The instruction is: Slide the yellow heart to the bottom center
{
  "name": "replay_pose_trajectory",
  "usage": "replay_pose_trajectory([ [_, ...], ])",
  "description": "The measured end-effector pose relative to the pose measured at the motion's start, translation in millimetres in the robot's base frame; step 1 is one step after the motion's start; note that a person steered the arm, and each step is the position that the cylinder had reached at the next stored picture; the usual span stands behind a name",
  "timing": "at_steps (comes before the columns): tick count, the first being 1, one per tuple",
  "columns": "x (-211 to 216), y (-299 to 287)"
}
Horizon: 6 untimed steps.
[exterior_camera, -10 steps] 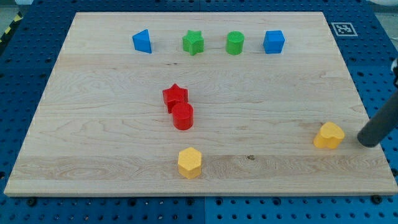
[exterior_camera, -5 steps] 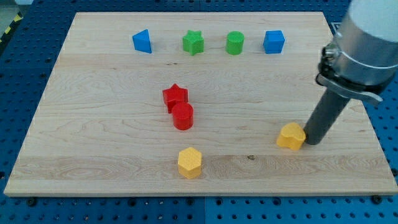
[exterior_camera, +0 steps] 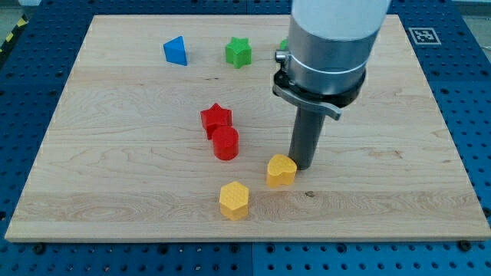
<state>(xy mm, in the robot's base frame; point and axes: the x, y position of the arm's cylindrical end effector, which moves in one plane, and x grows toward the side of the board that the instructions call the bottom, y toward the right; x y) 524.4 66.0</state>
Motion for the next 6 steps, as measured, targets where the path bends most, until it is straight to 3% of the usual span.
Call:
replay_pose_trajectory([
  [6, 17.4, 4.6],
])
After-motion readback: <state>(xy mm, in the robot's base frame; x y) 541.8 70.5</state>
